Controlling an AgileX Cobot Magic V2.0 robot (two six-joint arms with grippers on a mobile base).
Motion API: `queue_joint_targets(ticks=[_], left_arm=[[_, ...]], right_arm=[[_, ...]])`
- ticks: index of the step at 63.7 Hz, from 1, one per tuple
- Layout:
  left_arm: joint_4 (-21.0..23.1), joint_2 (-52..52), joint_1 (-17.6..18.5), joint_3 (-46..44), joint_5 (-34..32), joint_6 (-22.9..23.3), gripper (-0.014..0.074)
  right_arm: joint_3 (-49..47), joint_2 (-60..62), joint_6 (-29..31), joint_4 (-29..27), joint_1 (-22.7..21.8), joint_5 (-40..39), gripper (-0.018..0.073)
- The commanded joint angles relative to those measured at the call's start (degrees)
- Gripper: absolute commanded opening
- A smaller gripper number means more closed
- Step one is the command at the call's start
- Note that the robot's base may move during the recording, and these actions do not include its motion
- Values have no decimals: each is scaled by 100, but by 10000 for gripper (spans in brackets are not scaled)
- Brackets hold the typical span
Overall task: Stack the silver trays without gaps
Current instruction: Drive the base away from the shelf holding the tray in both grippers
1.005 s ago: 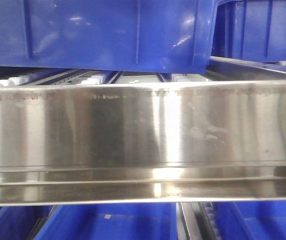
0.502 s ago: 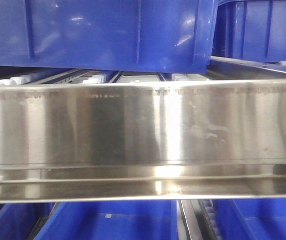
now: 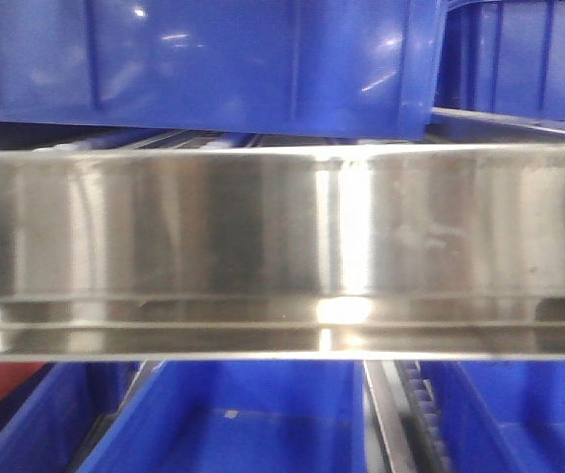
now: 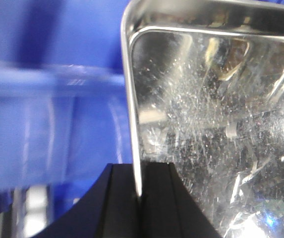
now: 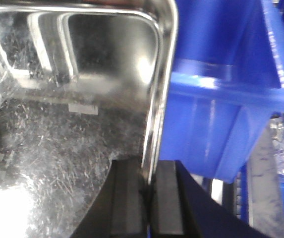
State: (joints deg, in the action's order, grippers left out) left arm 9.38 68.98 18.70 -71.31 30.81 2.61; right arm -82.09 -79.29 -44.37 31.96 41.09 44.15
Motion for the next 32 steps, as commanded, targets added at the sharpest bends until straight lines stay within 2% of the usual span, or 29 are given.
queue_joint_targets(ticks=[1, 32], left_arm=[[191, -84, 25, -83, -190, -44, -19], [191, -84, 25, -83, -190, -44, -19]], right_arm=[[-47, 62, 104, 70, 25, -485, -79], [-47, 62, 104, 70, 25, -485, -79]])
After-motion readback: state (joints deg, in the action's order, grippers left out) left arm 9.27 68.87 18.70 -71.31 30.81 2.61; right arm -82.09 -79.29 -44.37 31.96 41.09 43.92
